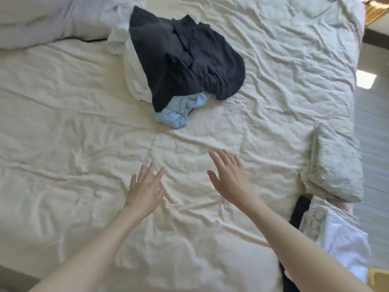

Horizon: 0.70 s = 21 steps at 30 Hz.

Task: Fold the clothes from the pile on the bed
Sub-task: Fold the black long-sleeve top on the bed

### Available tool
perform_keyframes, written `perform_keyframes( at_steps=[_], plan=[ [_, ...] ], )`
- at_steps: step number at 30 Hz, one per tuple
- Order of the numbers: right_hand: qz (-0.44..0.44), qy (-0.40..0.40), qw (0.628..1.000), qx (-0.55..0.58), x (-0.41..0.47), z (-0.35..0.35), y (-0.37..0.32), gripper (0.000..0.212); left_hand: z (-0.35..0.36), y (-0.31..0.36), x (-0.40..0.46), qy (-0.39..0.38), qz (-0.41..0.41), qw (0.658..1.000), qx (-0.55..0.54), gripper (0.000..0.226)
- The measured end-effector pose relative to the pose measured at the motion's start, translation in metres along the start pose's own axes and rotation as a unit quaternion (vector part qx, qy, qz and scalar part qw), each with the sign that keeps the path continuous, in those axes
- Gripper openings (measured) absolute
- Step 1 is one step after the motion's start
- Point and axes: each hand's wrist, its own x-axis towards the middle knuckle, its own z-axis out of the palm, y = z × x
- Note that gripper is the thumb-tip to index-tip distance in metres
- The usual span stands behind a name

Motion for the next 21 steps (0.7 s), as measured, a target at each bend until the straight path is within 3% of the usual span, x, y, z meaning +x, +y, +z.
perform_keyframes(
  at_steps=[7,12,14,17,21],
  plan=[
    [-0.020,0.117,0.991,-0.069,0.180,-0.005,-0.041,0.056,-0.003,-0.078,0.130,-0.044,-0.047,0.998,-0.003,0.080],
    [0.055,0.203,0.977,-0.042,0.269,-0.008,-0.054,0.072,0.030,-0.085,0.161,-0.028,-0.047,0.998,0.042,0.086],
    [0.081,0.213,0.973,-0.019,0.289,-0.013,-0.049,0.056,0.032,-0.086,0.165,-0.031,-0.045,0.998,0.042,0.086],
    [0.113,0.224,0.966,0.062,0.293,-0.015,-0.043,0.028,0.027,-0.089,0.170,-0.059,-0.045,0.996,0.041,0.087],
    [0.159,0.200,0.927,0.273,0.259,-0.005,-0.049,0.019,0.017,-0.086,0.171,-0.095,-0.044,0.994,0.027,0.086]
  ],
)
